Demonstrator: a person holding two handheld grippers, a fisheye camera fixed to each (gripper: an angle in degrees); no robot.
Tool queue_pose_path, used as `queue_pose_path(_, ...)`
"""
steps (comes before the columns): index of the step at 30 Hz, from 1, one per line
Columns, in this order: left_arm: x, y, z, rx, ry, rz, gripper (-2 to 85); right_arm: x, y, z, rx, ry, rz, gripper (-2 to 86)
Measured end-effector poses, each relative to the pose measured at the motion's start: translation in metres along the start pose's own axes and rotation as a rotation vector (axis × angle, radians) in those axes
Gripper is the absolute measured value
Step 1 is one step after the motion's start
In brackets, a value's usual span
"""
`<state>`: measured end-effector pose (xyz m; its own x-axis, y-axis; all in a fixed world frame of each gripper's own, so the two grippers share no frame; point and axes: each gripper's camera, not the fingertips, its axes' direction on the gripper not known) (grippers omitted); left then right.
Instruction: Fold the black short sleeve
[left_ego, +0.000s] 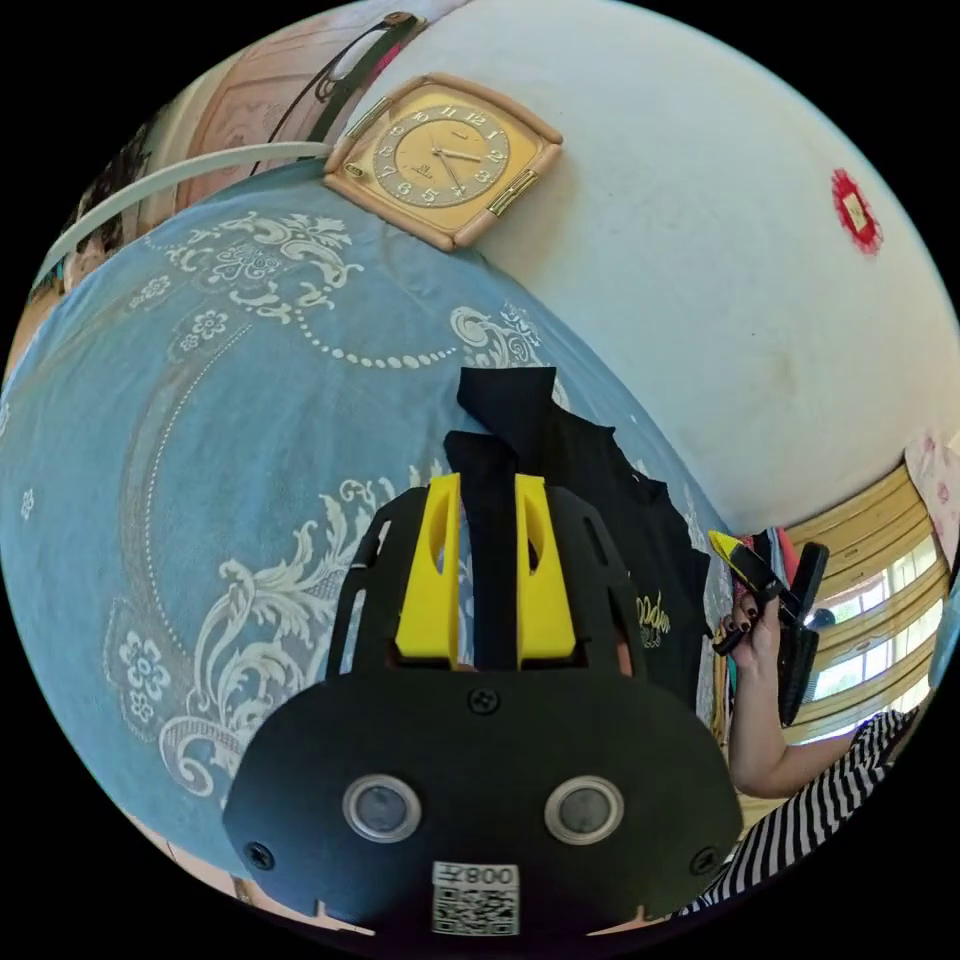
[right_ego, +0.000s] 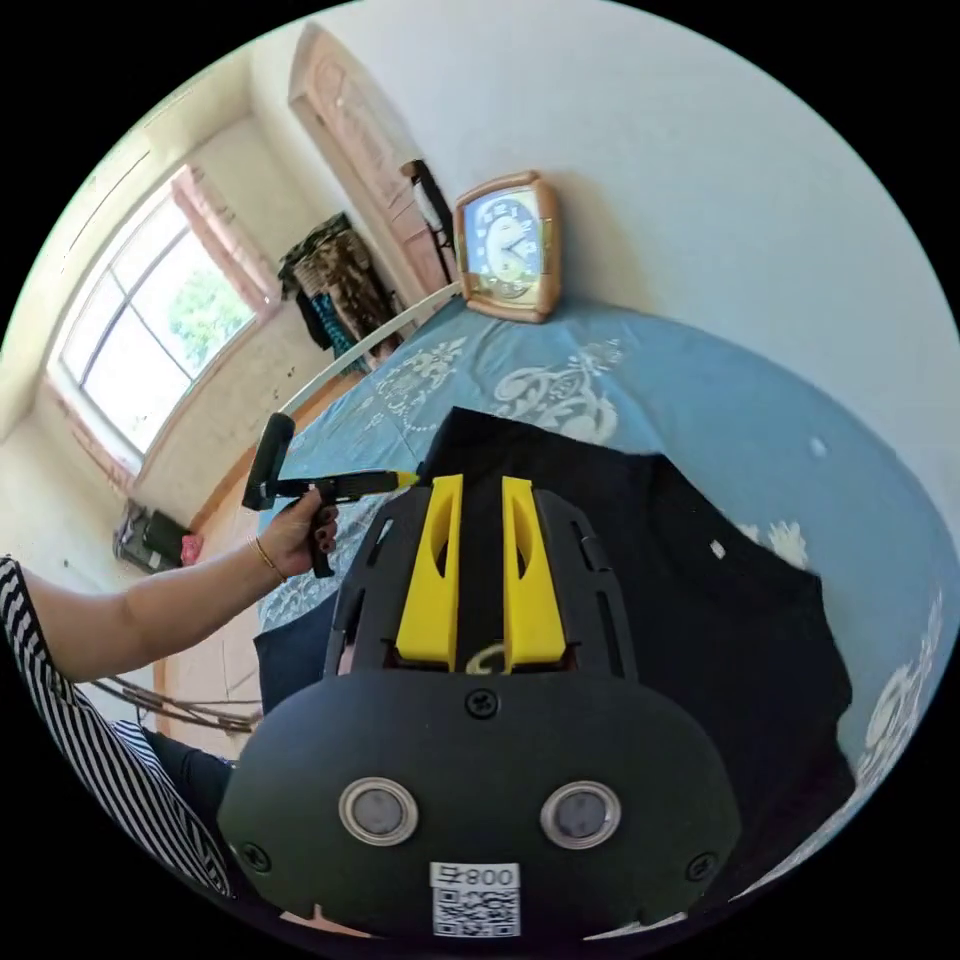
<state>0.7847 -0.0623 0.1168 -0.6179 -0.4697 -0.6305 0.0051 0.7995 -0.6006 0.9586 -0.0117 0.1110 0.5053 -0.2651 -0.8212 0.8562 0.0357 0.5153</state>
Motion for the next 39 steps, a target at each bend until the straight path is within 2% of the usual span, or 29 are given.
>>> queue_pose_path(5,0.002,-0.030,-0.015,-0.030,-0.029,0.047,4.5,-0.049,-0.108,0.077,-0.090,0.019,-0.214,9.1)
queue_pose_path(11,0.003,-0.041,-0.079,0.081,-0.055,0.068,4.6,-0.096,-0.191,0.162,-0.258,0.093,-0.423,10.0)
queue_pose_path(19,-0.001,-0.070,-0.126,-0.003,-0.017,0.035,1.0,-0.107,-0.244,0.246,-0.477,0.182,-0.432,2.0)
queue_pose_path(22,-0.001,-0.066,-0.162,0.077,0.016,0.021,0.5,-0.105,-0.257,0.237,-0.360,0.178,-0.403,1.1)
queue_pose_path(23,0.003,-0.060,-0.183,0.130,0.036,0.033,0.4,-0.103,-0.264,0.221,-0.255,0.145,-0.375,1.0)
queue_pose_path(26,0.017,-0.042,-0.241,0.272,0.037,0.070,0.3,-0.088,-0.283,0.186,-0.031,-0.021,-0.266,1.1)
queue_pose_path(28,0.026,-0.030,-0.269,0.341,0.027,0.092,0.3,-0.077,-0.294,0.180,0.046,-0.126,-0.198,1.5)
queue_pose_path(31,0.040,-0.019,-0.292,0.364,-0.043,0.127,0.4,-0.076,-0.313,0.202,0.002,-0.197,-0.188,2.8)
queue_pose_path(33,0.039,-0.018,-0.292,0.311,-0.123,0.108,0.5,-0.080,-0.327,0.242,-0.175,-0.124,-0.170,4.8)
queue_pose_path(35,0.032,-0.020,-0.289,0.258,-0.129,0.077,0.6,-0.079,-0.331,0.263,-0.264,-0.054,-0.154,5.8)
queue_pose_path(37,0.024,-0.020,-0.289,0.220,-0.104,0.030,0.7,-0.076,-0.333,0.264,-0.248,-0.033,-0.133,6.3)
queue_pose_path(39,0.024,-0.015,-0.297,0.229,-0.082,0.028,0.6,-0.068,-0.334,0.244,-0.123,-0.031,-0.088,5.9)
